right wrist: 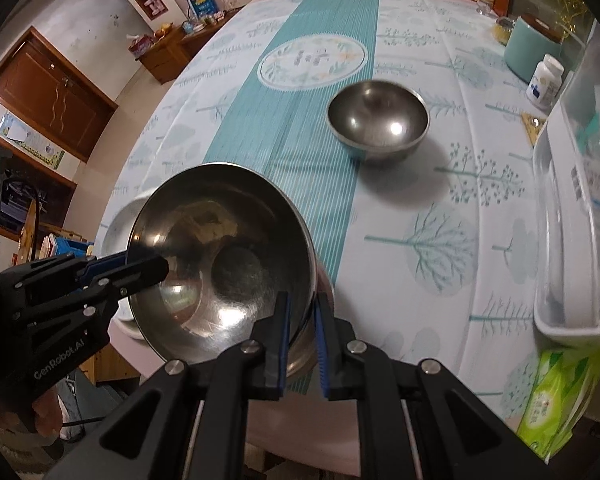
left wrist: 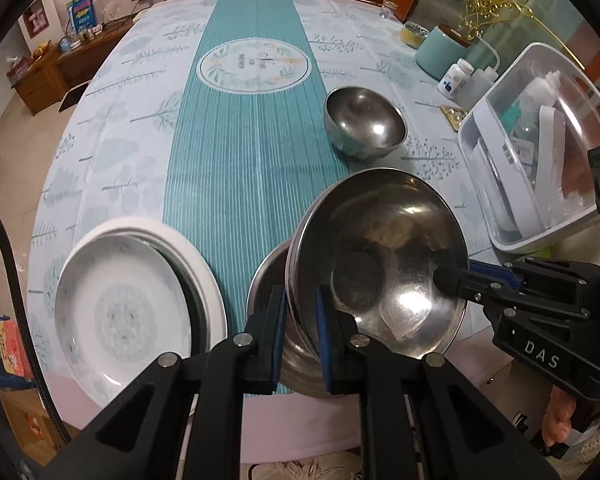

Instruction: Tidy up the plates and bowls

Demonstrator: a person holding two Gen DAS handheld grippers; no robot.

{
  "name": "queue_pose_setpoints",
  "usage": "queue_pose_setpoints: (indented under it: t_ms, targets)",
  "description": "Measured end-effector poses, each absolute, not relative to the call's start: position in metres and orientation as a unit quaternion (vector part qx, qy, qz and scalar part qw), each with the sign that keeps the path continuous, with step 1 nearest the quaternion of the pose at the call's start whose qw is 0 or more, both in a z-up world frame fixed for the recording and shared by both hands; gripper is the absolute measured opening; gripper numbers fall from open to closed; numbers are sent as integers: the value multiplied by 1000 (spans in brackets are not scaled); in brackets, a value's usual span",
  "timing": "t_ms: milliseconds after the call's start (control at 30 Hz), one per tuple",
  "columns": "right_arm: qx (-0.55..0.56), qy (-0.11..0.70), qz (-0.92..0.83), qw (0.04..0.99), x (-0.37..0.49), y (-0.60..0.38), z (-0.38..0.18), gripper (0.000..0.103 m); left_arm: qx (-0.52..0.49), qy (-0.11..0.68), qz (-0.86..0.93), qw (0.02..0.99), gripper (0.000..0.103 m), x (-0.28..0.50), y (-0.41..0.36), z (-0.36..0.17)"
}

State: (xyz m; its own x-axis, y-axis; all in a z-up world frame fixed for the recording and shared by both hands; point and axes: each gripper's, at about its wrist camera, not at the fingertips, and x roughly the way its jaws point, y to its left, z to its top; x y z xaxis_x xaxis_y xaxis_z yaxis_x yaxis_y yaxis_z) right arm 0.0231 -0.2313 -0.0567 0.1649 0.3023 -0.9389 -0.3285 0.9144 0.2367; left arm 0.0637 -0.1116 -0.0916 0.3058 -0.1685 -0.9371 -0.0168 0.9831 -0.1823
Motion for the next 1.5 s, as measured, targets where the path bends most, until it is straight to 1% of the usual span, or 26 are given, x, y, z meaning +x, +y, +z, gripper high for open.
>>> queue_pose_setpoints:
  t_ms: [267, 500, 667, 1067, 1267, 1433, 1467, 1500]
  targets:
    - [-9, 627, 207, 751, 8, -231, -76, 12, -61, 593, -33, 803, 11, 50, -118, -112]
    - [-12, 645, 198, 738, 5, -229, -95, 12, -77, 608, -33, 790, 12, 50, -115, -133]
    - [-16, 657, 193, 729, 4, -224, -107, 12, -69, 613, -34, 786, 13, 51, -115, -140]
    - [-18, 669, 177, 722, 9, -217, -115, 12, -54, 626, -44, 776, 14, 57, -113, -153]
    - [-20, 670, 173, 722, 10, -214, -117, 12, -57, 628, -49, 775, 21, 57, -112, -157]
    - [-26, 666, 166, 727, 11, -213, -116, 13, -50, 618, -49, 783, 32, 57, -114, -153]
    - [-30, 663, 164, 730, 11, -212, -115, 13, -48, 615, -47, 786, 36, 56, -115, -151]
    - [-33, 660, 162, 733, 10, -212, -113, 13, -44, 611, -45, 789, 37, 56, -115, -149]
